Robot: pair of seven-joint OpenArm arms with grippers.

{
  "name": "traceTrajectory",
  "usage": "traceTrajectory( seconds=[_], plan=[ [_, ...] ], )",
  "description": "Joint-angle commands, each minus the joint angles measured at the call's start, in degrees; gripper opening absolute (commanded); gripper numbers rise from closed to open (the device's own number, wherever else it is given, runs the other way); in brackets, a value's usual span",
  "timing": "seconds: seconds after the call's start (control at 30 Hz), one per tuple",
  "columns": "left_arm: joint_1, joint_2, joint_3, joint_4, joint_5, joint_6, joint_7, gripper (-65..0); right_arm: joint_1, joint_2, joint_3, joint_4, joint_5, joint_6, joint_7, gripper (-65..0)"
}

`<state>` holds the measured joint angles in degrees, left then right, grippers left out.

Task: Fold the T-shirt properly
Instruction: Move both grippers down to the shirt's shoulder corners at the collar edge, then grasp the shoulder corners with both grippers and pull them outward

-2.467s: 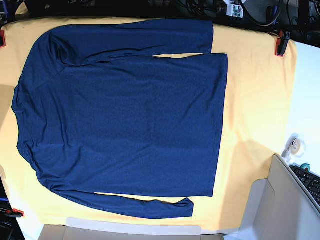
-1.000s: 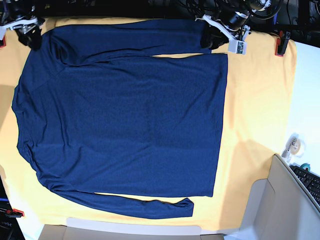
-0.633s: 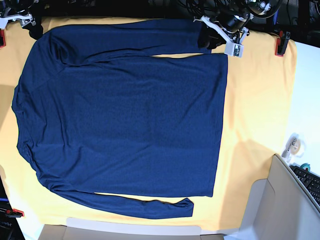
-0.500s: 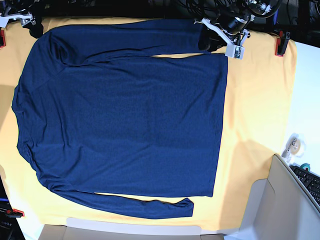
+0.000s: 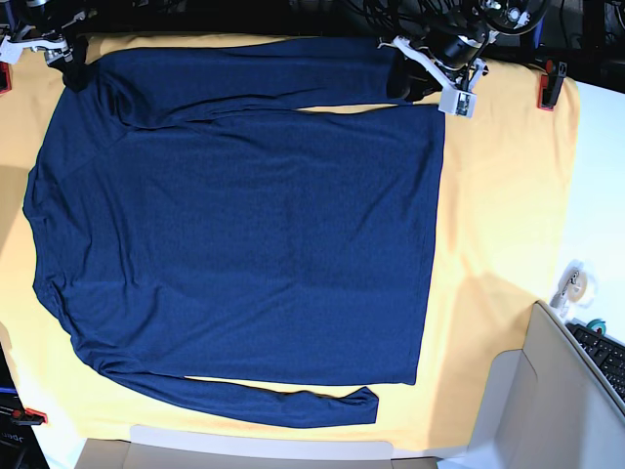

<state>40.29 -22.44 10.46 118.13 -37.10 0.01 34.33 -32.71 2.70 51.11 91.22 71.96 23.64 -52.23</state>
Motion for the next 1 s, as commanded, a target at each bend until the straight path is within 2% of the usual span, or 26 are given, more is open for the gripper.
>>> traceTrajectory(
  seconds=[0.0, 0.33, 0.43, 0.5, 0.53, 0.6, 0.7, 0.73, 0.87, 0.97],
  plan=[
    [0.19, -0.29, -0.22, 1.04, -0.48, -0.32, -1.05, -48.9, -0.48, 0.25, -0.61, 0.34, -1.06, -0.3, -1.53, -31.6],
    [0.19, -0.29, -0.39, 1.04, -0.48, -0.32, -1.05, -48.9, -0.39, -0.99, -5.0, 0.52, -1.06, -0.3, -1.53, -31.6],
    [0.28, -0.11, -2.24, 1.04, -0.66, -0.32, -1.05, -48.8, -0.39, -0.99, -6.23, 0.52, -1.06, -0.3, -1.53, -31.6],
    [0.45, -0.11, -4.44, 1.04, -2.85, -0.32, -1.05, -48.8, -0.39, -0.99, -6.41, 0.52, -1.06, -0.3, -1.53, -32.0],
    [0.54, -0.11, -5.58, 1.04, -4.52, -0.32, -1.05, -48.8, -0.39, -0.99, -6.58, 0.52, -1.06, -0.3, -1.53, -33.6],
    [0.63, -0.2, -8.13, 1.04, -9.45, -0.32, -0.96, -48.8, -0.39, -0.81, -6.76, 0.52, -1.06, -0.3, -1.53, -42.7],
    [0.54, -0.29, -11.73, 0.86, -18.85, -0.67, 2.55, -48.6, -0.39, -0.46, -6.94, 0.43, -1.06, -0.3, -1.53, -64.1],
    [0.28, -0.29, -13.32, 0.78, -21.58, -1.81, 5.54, -48.0, -0.39, -0.46, -6.94, 0.43, -1.06, -0.3, -1.53, -65.0],
    [0.01, -0.03, -19.38, -1.69, -31.34, -11.4, 16.27, -41.1, -0.3, -0.81, -6.94, 0.52, -1.06, -0.3, -1.53, -64.3],
    [-1.48, -0.03, -22.9, -5.11, -34.15, -15.7, 21.45, -36.0, -0.3, -0.72, -6.94, 0.52, -1.06, -0.3, -1.53, -64.4]
  ],
)
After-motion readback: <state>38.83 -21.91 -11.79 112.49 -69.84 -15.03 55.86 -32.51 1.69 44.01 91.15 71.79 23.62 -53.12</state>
